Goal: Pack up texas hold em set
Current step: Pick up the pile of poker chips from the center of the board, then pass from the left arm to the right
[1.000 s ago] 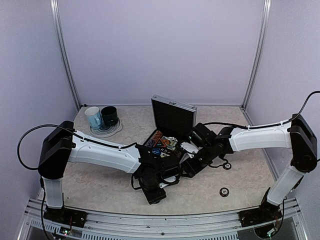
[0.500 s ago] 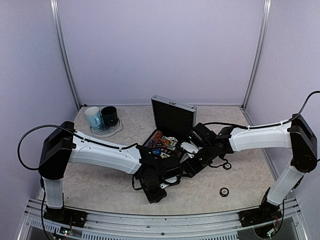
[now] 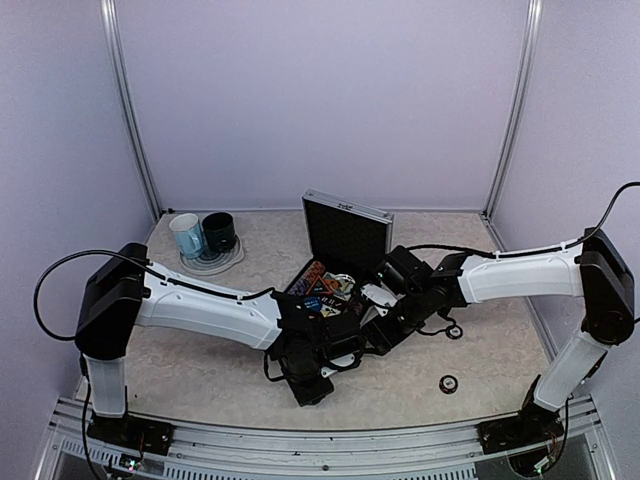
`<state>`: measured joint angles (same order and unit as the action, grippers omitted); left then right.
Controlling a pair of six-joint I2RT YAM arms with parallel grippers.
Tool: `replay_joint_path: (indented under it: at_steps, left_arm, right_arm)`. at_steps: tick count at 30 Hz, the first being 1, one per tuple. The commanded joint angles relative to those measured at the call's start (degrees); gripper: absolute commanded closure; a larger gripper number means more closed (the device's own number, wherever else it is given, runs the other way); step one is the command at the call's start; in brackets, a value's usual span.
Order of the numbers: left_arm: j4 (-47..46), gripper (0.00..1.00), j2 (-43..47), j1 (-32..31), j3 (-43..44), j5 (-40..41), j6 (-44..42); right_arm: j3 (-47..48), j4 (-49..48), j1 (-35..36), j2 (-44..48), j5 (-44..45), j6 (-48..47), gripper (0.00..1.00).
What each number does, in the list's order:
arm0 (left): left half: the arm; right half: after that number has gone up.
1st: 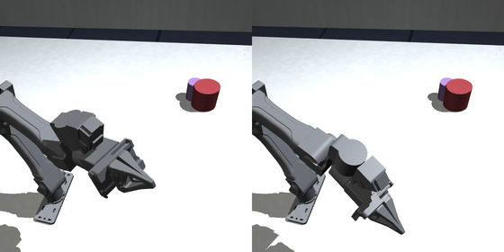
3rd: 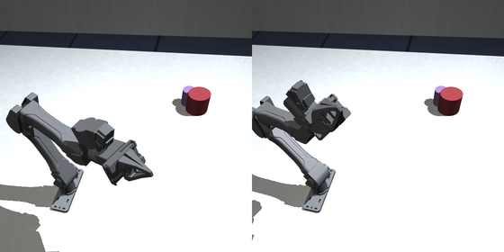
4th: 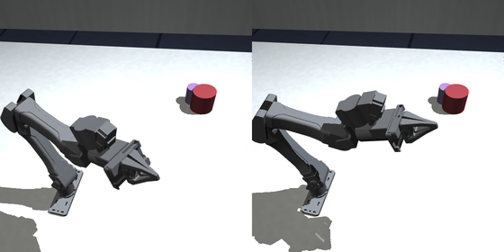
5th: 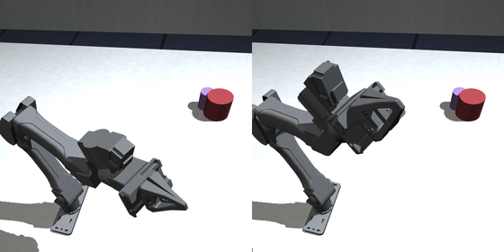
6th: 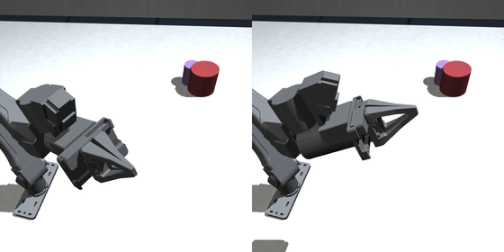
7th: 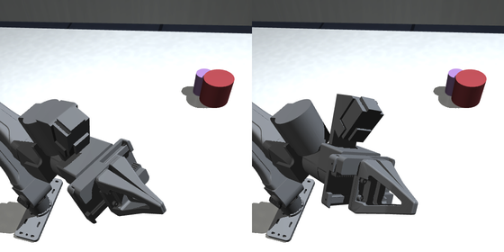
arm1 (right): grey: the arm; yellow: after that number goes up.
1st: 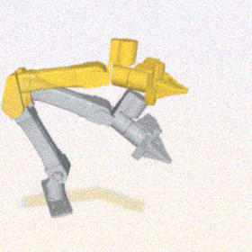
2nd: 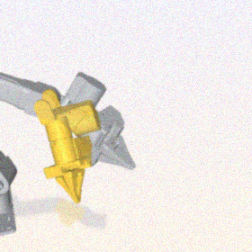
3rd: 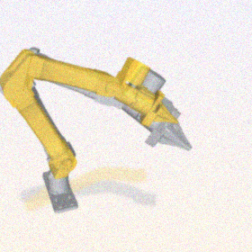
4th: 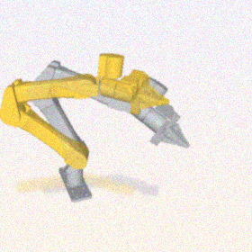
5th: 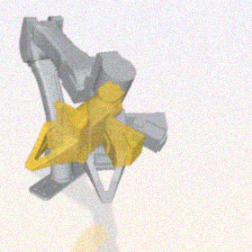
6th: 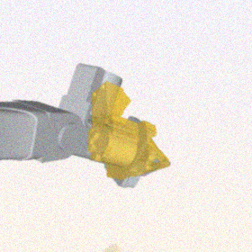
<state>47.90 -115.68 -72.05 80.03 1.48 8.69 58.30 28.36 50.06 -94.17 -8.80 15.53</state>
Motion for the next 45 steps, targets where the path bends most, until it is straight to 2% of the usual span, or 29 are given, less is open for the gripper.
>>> replay_joint_path:
  at_steps: [1, 12, 18, 33, 45]
  left_arm:
    - [-3.87, 0.60, 0.90, 0.05, -1.59, 1.96, -0.03]
    - [-5.93, 0.59, 4.76, 1.08, -2.85, 3.11, -0.15]
    - [-8.05, 0.59, 6.78, 2.38, -4.07, 2.93, -0.07]
    - [-14.58, 0.59, 12.10, 5.42, -7.32, 1.48, 0.89]
    - [-16.06, 0.59, 13.35, 5.69, -7.88, 0.43, 1.43]
  right_arm:
    - [-1.11, -0.94, -0.49, 0.10, -1.22, 0.42, 0.34]
    - [-1.88, -1.75, -1.12, 0.05, -2.05, 1.23, 0.34]
    - [-3.57, -4.72, -1.63, -0.35, -6.60, 2.64, 0.34]
    - [-8.53, -20.14, -2.93, -1.33, -19.37, 12.85, 0.37]
    - [-10.49, -30.70, -3.31, -2.01, -25.68, 18.88, 0.43]
